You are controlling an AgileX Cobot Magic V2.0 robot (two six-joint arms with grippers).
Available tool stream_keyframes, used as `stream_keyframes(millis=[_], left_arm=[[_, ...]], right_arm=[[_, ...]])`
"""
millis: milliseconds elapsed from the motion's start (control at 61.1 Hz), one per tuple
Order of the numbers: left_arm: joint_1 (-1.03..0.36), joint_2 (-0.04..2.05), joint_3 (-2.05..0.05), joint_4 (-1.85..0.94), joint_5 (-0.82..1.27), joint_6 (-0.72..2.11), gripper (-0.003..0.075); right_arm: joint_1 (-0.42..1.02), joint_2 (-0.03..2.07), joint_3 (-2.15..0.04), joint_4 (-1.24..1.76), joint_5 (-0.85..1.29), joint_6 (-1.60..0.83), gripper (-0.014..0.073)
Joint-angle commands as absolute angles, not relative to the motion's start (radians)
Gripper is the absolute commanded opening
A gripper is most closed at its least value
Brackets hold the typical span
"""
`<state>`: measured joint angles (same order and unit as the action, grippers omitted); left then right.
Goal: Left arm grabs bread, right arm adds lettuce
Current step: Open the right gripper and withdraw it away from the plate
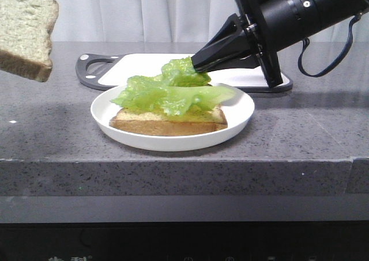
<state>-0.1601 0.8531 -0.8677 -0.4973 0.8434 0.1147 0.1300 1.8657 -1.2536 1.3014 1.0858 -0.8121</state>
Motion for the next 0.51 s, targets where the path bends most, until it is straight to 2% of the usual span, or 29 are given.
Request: stream_keyframes(millis=[0,82,164,393,426,491], left_arm=[[-0.158,0.847,-0.897,-0.531,0.777,0.114,-0.0019],[-0.158,0.847,-0.897,-0.531,0.777,0.114,-0.0019],[-0.158,0.847,-0.897,-0.531,0.777,0.114,-0.0019],[-0.158,0.847,-0.897,-0.531,0.779,0.114,-0.0019],[-0.158,0.847,-0.897,-0.531,0.779,0.114,-0.0019],[-0.158,0.847,-0.897,-0.531,0.779,0.114,-0.0019]], right_arm=[[0.128,1.816,-1.273,1.345,1.105,-0.824,0.0073],[0.122,1.815,-1.273,1.345,1.104,-0.824,0.0213],[0.104,1.808,-1.275,1.345,1.103,-0.822,0.0297],[-0.011,1.745,-1.275,1.337,1.123,-0.812,0.0294],[-0.023,1.728,-1.275,1.326,1.128,-0.811,0.0283],[-0.039,1.692,-1.275,1.275,1.123,-0.802,0.0206]])
